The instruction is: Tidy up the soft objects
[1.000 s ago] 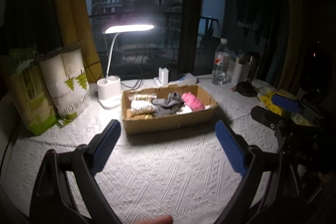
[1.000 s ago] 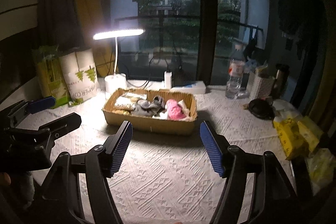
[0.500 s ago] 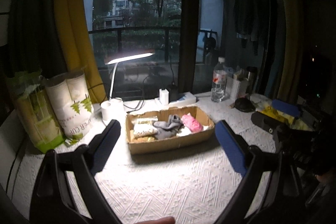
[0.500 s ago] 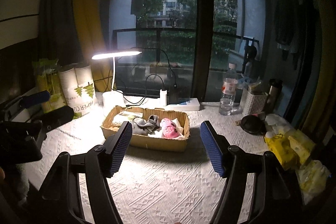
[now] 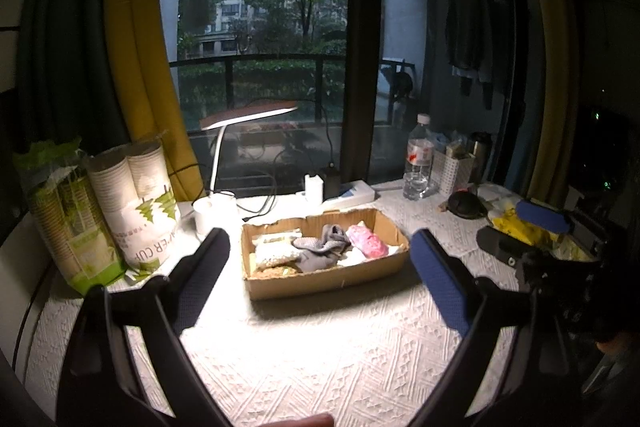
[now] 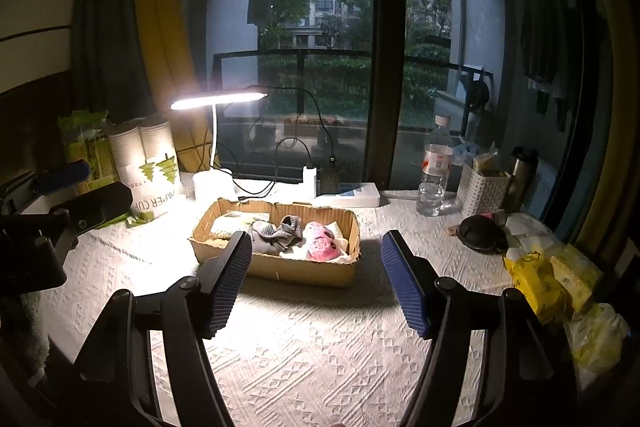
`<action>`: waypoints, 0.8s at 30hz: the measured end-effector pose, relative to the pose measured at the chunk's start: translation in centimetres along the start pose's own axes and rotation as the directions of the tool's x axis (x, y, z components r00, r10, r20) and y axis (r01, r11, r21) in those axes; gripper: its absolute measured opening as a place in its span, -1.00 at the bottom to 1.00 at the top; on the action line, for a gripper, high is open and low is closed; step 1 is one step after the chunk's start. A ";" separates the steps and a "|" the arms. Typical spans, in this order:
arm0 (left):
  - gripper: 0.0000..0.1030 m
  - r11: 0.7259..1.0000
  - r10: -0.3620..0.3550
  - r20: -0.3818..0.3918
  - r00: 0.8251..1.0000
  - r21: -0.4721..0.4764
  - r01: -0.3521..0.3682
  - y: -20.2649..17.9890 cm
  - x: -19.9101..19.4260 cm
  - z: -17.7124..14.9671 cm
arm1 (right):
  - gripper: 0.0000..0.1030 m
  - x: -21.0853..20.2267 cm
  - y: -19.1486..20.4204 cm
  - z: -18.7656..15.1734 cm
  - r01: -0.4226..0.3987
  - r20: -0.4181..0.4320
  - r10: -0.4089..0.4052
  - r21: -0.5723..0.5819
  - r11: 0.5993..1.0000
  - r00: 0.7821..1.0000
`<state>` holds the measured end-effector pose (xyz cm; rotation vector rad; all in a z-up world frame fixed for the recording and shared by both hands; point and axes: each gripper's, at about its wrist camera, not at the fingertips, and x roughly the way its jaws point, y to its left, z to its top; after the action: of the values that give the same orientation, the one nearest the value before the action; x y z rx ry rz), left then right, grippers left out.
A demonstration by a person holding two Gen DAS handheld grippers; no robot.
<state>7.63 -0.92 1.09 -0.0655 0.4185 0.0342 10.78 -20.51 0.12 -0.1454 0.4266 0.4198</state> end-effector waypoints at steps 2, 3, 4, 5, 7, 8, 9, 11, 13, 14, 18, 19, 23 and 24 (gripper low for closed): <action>0.80 1.000 0.001 0.000 1.000 -0.001 -0.001 0.0 0.0 0.0 | 0.37 0.1 0.0 -0.1 -0.001 -0.002 0.001 0.000 1.000 1.000; 0.80 1.000 0.001 0.000 1.000 -0.001 -0.001 0.0 0.0 0.0 | 0.37 0.1 0.1 -0.2 -0.001 -0.003 0.001 -0.001 1.000 1.000; 0.80 1.000 0.000 -0.001 1.000 -0.001 0.000 0.0 0.0 0.0 | 0.37 0.1 0.1 -0.2 0.000 -0.003 0.000 0.000 1.000 1.000; 0.80 1.000 0.001 -0.001 1.000 -0.002 -0.001 0.0 0.0 0.0 | 0.37 0.1 0.1 -0.2 0.000 -0.003 0.000 0.000 1.000 1.000; 0.80 1.000 0.001 -0.001 1.000 -0.002 -0.001 0.0 0.0 0.0 | 0.37 0.1 0.1 -0.2 0.000 -0.002 0.000 0.001 1.000 1.000; 0.81 1.000 0.000 -0.001 1.000 -0.003 0.000 0.1 0.0 0.0 | 0.37 0.1 0.1 -0.2 0.000 -0.002 0.000 0.001 1.000 1.000; 0.80 1.000 0.000 -0.001 1.000 -0.002 0.000 0.1 0.0 0.0 | 0.37 0.1 0.1 -0.2 0.000 -0.002 0.000 0.002 1.000 1.000; 0.80 1.000 0.001 -0.001 1.000 -0.003 -0.001 0.1 0.0 0.0 | 0.37 0.1 0.1 -0.2 0.000 -0.003 0.000 0.000 1.000 1.000; 0.80 1.000 0.001 -0.002 1.000 -0.003 -0.001 0.1 0.0 0.0 | 0.37 0.1 0.1 -0.2 0.000 -0.003 0.000 0.000 1.000 1.000; 0.80 1.000 0.001 -0.002 1.000 -0.003 -0.001 0.1 0.0 0.0 | 0.37 0.1 0.1 -0.2 0.000 -0.004 0.000 0.000 1.000 1.000; 0.80 1.000 0.001 -0.002 1.000 -0.004 -0.001 0.1 0.0 -0.1 | 0.37 0.1 0.1 -0.1 0.000 -0.003 0.000 0.001 1.000 1.000; 0.80 1.000 0.001 -0.001 1.000 -0.004 -0.001 0.1 0.0 0.0 | 0.37 0.1 0.1 -0.2 0.000 -0.003 0.000 0.001 1.000 1.000; 0.80 1.000 0.001 -0.001 1.000 -0.006 -0.001 0.2 0.0 0.0 | 0.37 0.1 0.1 -0.2 0.001 -0.003 -0.001 0.001 1.000 1.000; 0.81 1.000 0.001 -0.001 1.000 -0.005 -0.001 0.1 0.0 0.0 | 0.37 0.1 0.1 -0.1 0.001 -0.003 -0.001 0.002 1.000 1.000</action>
<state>7.62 -0.79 1.06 -0.0698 0.4195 0.0362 10.77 -20.40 -0.05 -0.1447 0.4298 0.4186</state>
